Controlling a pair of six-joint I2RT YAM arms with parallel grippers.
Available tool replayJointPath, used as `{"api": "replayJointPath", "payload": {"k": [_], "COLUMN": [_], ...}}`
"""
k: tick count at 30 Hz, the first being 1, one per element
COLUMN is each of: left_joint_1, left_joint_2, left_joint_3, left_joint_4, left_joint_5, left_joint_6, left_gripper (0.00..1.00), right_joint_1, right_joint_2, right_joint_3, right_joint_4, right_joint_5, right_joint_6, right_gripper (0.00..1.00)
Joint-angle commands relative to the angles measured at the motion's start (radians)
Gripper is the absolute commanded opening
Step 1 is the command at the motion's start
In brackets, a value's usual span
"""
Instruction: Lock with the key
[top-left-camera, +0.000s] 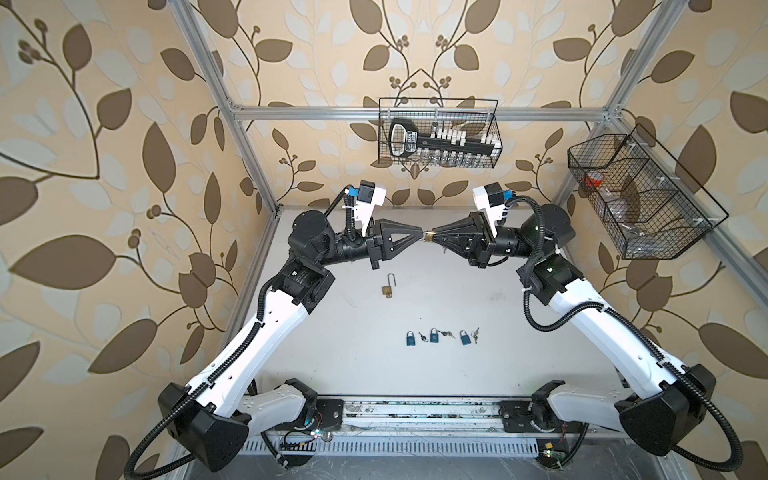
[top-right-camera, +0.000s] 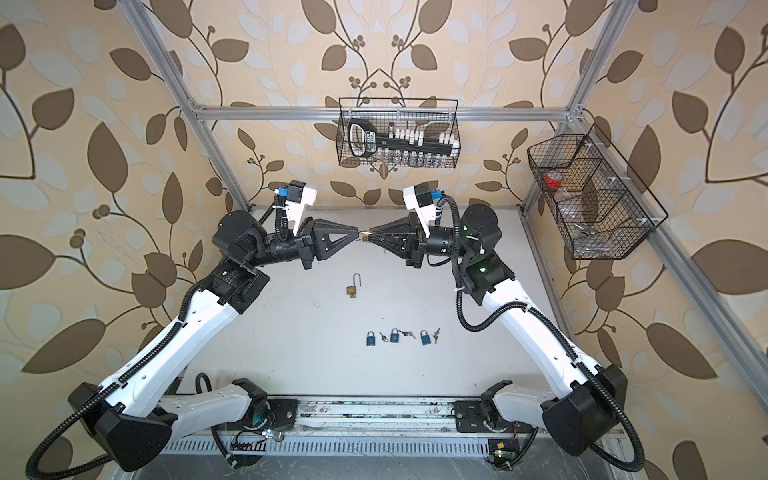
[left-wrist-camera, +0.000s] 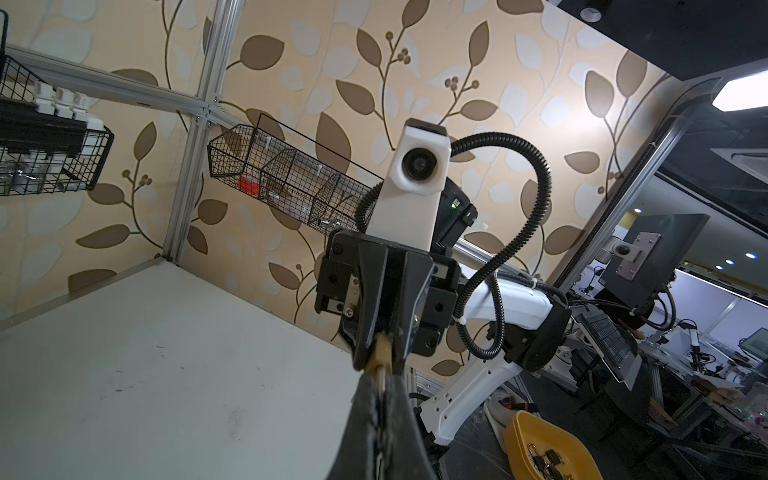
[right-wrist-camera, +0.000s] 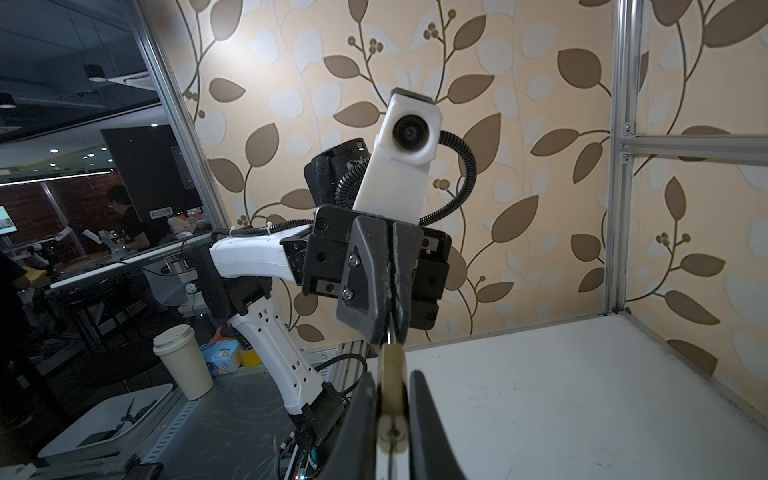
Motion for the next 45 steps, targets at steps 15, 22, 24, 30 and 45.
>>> {"api": "replayJointPath", "payload": {"k": [15, 22, 24, 30, 45], "left_joint_1": [-0.013, -0.028, -0.054, -0.151, -0.02], "left_joint_2": [-0.057, -0.047, -0.027, 0.029, -0.032], "left_joint_3": [-0.005, -0.01, 0.005, -0.01, 0.012], "left_joint_4": [0.02, 0.006, -0.014, 0.035, -0.049], "left_joint_5": [0.018, 0.019, 0.023, 0.01, 0.041], "left_joint_6": [0.111, 0.118, 0.135, 0.105, 0.106], "left_gripper": [0.0, 0.0, 0.0, 0.0, 0.0], "right_joint_1": [-0.001, 0.016, 0.043, 0.072, -0.036], "right_joint_2": [0.083, 0.071, 0.071, 0.09, -0.041], "right_joint_3": [0.11, 0.108, 0.125, 0.143, 0.078], "right_joint_4": [0.059, 0.03, -0.016, -0.039, -0.087], "right_joint_5": [-0.105, -0.039, -0.002, 0.075, -0.014], "right_joint_6": [0.328, 0.242, 0.167, 0.074, -0.027], "right_gripper": [0.0, 0.0, 0.0, 0.0, 0.6]}}
